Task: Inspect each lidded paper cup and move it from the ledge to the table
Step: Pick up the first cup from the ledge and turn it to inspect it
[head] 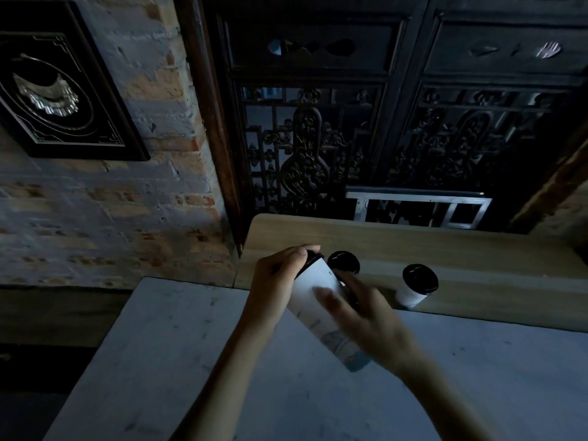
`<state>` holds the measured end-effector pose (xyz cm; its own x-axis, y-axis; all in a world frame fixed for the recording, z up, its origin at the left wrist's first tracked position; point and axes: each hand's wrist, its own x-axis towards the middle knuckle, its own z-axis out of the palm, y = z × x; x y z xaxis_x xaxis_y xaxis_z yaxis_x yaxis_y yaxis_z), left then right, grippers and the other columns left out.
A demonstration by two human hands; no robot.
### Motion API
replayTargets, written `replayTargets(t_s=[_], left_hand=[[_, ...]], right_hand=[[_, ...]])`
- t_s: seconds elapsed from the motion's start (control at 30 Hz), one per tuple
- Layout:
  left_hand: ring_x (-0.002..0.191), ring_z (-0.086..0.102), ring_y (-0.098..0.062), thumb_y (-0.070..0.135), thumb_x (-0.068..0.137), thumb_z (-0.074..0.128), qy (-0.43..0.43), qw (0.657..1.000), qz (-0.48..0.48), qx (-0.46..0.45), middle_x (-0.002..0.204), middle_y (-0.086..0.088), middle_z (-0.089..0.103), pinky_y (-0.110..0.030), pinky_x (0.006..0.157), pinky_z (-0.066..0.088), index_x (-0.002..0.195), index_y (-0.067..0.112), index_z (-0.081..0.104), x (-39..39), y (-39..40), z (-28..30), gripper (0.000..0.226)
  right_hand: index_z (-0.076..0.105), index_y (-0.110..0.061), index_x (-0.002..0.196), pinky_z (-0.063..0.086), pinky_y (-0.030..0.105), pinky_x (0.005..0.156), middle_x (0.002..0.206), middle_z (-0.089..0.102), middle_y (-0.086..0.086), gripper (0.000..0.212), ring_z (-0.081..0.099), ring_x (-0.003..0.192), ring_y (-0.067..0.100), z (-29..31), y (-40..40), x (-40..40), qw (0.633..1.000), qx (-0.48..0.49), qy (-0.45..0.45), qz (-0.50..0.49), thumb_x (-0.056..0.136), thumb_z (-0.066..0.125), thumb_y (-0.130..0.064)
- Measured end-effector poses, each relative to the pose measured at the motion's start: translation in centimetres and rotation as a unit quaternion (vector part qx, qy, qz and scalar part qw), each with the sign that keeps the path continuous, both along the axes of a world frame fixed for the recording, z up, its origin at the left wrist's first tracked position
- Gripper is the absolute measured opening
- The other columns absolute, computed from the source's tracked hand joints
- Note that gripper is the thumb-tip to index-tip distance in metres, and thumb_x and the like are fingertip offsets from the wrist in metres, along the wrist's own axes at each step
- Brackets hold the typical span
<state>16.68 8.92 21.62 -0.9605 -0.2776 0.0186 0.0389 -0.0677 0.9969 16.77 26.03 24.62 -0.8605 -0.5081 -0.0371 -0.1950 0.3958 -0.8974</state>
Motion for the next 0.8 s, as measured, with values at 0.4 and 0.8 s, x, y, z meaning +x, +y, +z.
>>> replayTargets(t_s=[0.4, 0.8], left_hand=[[0.128, 0.065, -0.009, 0.051, 0.091, 0.052, 0.027, 0.999, -0.023, -0.011, 0.126, 0.01, 0.077, -0.044, 0.114, 0.044, 0.117, 0.03, 0.079, 0.4, -0.2, -0.2, 0.043], [0.103, 0.072, 0.006, 0.037, 0.086, 0.058, -0.01, 0.998, 0.052, -0.019, 0.098, 0.021, 0.082, -0.008, 0.083, 0.048, 0.088, 0.035, 0.083, 0.0, 0.5, -0.5, 0.024]], right_hand=[[0.065, -0.035, 0.126, 0.055, 0.019, 0.065, 0.093, 0.078, -0.012, 0.045, 0.076, 0.08, 0.004, -0.4, 1.0, -0.9, 0.998, -0.043, 0.013, 0.044, 0.084, 0.079, -0.047], [0.032, -0.035, 0.15, 0.055, 0.03, 0.072, 0.113, 0.056, -0.015, 0.096, 0.061, 0.088, 0.011, -1.3, -1.1, 0.5, 0.97, 0.193, 0.147, -0.018, 0.066, 0.054, -0.077]])
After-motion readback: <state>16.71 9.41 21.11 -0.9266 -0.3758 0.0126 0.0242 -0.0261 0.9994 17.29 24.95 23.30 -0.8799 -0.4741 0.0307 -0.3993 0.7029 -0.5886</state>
